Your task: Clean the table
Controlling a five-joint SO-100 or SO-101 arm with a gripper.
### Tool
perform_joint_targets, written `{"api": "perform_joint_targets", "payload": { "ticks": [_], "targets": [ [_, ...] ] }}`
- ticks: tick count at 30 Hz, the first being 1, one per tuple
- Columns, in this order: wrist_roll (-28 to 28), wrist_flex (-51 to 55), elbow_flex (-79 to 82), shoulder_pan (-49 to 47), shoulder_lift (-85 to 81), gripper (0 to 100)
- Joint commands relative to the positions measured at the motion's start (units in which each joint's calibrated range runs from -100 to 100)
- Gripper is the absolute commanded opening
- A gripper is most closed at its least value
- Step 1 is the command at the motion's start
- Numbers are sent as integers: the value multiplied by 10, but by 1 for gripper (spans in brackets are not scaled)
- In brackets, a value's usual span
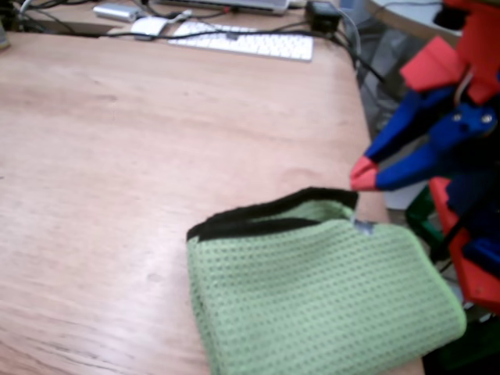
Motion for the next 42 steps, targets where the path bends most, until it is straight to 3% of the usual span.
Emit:
{"api": "perform_joint_targets", "payload": {
  "ticks": [1,32,35,37,39,42],
  "targets": [
    [-1,-7,-3,2,2,1],
    [-2,-7,2,-10,2,1],
    [-1,-7,-21,-10,2,2],
    [0,2,-126,-13,2,2],
    [13,5,-276,-51,3,7],
    [63,6,-356,-81,85,23]
  ]
}}
